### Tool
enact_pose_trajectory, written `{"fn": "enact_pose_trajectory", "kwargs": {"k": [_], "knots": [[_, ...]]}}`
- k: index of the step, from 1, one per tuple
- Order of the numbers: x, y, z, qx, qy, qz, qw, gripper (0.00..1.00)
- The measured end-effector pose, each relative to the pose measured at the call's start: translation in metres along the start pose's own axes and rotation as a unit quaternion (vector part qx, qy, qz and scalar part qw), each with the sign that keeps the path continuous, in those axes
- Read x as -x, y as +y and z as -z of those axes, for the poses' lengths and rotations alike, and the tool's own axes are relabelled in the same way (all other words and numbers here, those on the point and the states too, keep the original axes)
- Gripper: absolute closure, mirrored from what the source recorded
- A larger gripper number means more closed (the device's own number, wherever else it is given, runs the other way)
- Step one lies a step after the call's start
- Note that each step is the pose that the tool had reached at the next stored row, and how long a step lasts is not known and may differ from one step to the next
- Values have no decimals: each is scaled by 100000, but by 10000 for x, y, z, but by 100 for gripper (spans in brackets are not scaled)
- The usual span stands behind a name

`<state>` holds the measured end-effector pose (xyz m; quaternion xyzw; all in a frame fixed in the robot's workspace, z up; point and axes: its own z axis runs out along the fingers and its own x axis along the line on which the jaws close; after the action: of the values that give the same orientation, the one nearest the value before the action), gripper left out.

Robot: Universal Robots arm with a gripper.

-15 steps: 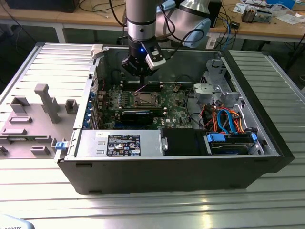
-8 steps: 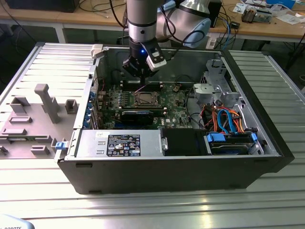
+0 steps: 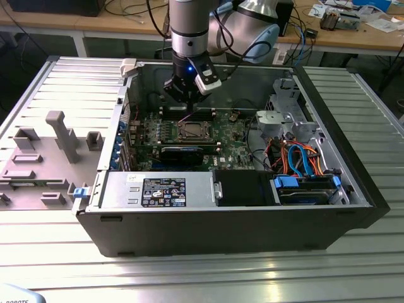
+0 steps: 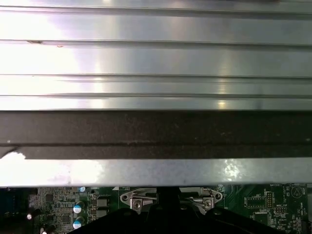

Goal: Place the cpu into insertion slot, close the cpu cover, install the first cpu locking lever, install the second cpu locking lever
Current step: 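Install the first cpu locking lever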

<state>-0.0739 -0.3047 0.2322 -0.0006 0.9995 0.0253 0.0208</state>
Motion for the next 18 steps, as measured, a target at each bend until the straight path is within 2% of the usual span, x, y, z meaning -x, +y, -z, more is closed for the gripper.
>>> {"fn": "enact_pose_trajectory", "kwargs": {"k": [9,18], "knots": [[37,6,-57,-10,3,3,100000,89],[107,18,-131,-6,1,3,100000,89]]}}
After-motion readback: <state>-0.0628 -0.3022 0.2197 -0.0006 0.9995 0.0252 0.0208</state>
